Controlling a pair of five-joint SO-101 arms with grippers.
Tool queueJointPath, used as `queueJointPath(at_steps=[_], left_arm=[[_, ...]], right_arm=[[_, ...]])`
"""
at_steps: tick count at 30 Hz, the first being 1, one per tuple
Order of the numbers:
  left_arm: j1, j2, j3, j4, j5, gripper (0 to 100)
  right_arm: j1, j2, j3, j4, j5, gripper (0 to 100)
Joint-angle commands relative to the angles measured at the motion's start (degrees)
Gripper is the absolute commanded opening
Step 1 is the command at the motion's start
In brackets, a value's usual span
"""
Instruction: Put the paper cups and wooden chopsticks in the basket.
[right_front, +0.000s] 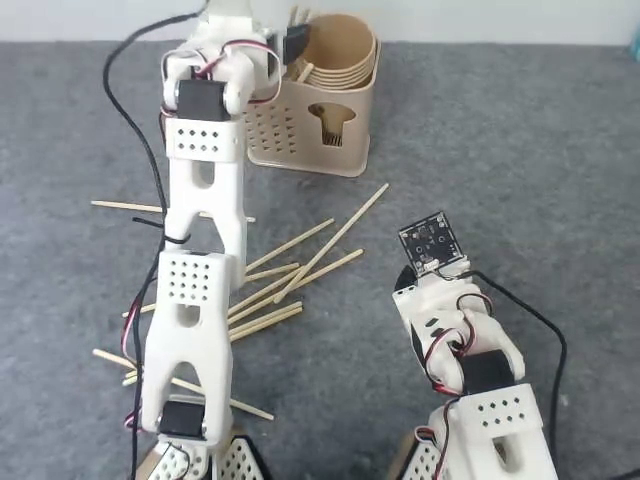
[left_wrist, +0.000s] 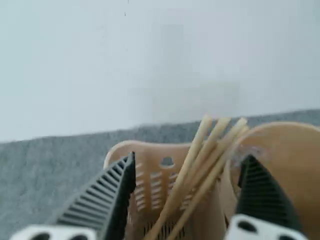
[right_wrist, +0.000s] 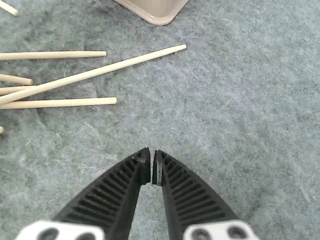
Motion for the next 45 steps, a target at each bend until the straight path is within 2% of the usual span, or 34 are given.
queueJointPath(at_steps=[1,4,7,12,16,19,25,29,36,41,45], left_arm=[[-1.5,-8.4,-2.2,8.1,0.4,32],[-1.6,-14.1,-2.2,16.4,0.6,32],[-1.8,-18.6,-2.0,24.1,4.9,32],[-7.3,-24.9,2.1,23.7,12.6,32],[-11.1,-30.5,8.7,23.7,14.4,32],[-14.2,-36.9,21.7,23.8,17.1,31],[-15.9,-52.0,58.0,22.8,21.0,22],[-16.4,-59.9,76.5,17.4,21.5,20],[-21.6,-67.9,103.3,2.5,21.8,20],[-23.1,-68.6,116.6,-9.3,26.2,20],[-22.9,-68.5,122.0,-17.8,29.1,20]], right_arm=[[0.5,-0.9,-0.5,-1.5,1.5,3.1],[0.5,-0.9,-0.5,-1.5,1.5,3.1],[0.5,-0.9,-0.5,-1.5,1.5,3.2],[0.5,-0.9,-0.5,-1.5,1.5,3.2],[0.5,-0.9,-0.4,-1.5,1.5,3.2],[0.5,-0.9,-0.4,-1.5,1.5,3.2],[0.4,-0.9,-0.4,-1.5,1.5,3.2],[0.4,-0.9,-0.4,-1.5,1.5,3.3],[0.5,-0.9,-0.4,-1.5,1.5,3.3],[0.4,-0.9,-0.4,-1.5,1.5,3.3],[0.4,-0.9,-0.4,-1.4,1.5,3.3]])
